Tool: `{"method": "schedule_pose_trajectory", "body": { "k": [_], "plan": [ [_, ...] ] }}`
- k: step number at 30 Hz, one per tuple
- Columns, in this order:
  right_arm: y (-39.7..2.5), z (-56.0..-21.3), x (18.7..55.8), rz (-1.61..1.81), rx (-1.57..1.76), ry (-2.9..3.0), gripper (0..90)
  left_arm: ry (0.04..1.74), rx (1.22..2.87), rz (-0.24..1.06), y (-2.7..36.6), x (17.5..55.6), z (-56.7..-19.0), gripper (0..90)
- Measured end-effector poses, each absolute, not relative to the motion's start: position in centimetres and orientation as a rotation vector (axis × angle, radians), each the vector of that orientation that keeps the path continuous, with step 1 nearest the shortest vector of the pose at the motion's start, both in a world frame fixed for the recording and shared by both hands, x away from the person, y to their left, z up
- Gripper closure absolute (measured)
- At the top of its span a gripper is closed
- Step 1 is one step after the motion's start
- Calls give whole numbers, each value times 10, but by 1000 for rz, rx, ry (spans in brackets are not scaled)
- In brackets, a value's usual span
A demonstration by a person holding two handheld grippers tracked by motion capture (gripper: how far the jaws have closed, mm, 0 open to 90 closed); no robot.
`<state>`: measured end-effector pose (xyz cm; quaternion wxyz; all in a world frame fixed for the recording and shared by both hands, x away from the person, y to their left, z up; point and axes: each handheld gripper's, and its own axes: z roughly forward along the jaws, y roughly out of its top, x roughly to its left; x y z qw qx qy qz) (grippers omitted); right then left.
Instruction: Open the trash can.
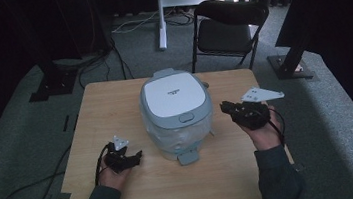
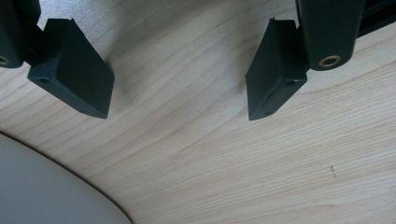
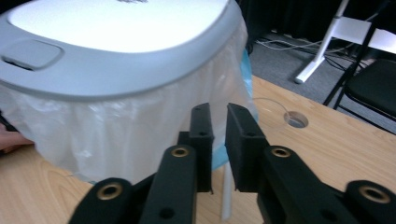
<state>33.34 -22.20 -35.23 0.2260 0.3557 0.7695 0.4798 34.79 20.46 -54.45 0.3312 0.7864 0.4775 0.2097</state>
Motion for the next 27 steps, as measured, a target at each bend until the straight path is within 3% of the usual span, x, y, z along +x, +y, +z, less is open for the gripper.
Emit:
{"method": "schedule_pose_trajectory", "body": {
  "k": [3, 27],
  "plan": [
    [-220, -347, 332, 1337, 959, 2132, 895, 1248, 2055, 548, 205, 348, -544, 234],
    [-177, -323, 326, 1410, 775, 2215, 898, 1250, 2056, 549, 204, 348, -544, 234]
  ]
}}
